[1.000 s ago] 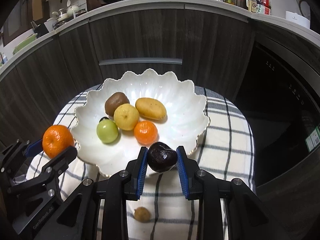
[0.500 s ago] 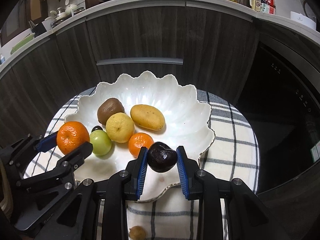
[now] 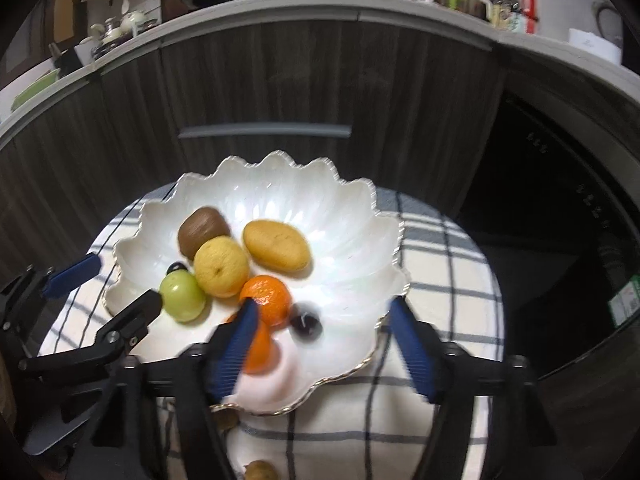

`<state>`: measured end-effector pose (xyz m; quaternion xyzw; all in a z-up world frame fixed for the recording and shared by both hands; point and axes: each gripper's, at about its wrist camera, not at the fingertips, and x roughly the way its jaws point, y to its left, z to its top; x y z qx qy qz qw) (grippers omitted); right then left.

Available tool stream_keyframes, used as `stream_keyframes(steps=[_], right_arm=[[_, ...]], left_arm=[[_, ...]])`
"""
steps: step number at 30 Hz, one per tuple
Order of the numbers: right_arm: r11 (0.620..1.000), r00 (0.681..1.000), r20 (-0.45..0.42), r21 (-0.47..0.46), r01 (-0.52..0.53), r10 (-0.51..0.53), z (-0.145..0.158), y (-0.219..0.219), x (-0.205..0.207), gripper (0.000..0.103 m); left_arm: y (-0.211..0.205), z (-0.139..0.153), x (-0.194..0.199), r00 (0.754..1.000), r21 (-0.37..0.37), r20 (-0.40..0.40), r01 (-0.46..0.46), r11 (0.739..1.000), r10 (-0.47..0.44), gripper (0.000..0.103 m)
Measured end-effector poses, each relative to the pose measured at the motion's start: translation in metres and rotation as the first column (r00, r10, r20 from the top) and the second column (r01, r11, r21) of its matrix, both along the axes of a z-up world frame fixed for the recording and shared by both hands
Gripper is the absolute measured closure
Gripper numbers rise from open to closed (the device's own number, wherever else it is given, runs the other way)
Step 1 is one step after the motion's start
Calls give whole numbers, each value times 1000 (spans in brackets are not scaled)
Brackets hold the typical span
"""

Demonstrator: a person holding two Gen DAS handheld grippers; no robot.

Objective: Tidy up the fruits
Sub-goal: 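Open both grippers to drop the mandarin and cherry into the bowl, then withdraw both open grippers from the bowl toward the small brown fruits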

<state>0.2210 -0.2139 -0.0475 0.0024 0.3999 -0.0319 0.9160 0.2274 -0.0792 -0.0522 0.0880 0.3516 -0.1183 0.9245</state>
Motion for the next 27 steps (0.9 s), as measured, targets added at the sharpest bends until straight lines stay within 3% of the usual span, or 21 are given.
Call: stream_keyframes(steps=[7,16,27], right_arm=[[999,1000,17,-23,26,-26,11,-1,-6,24],[999,998,42,-10,45,-44,28,-2,-25,23],[999,997,63,-2,43,-43,41,1,-59,23]], left_arm=[[4,11,-10,998,21,46,-34,999,33,11],[14,30,-33,992,-7,79,-99,995,100,9],[20,41,-68,989,13,90,-121,993,119,9]])
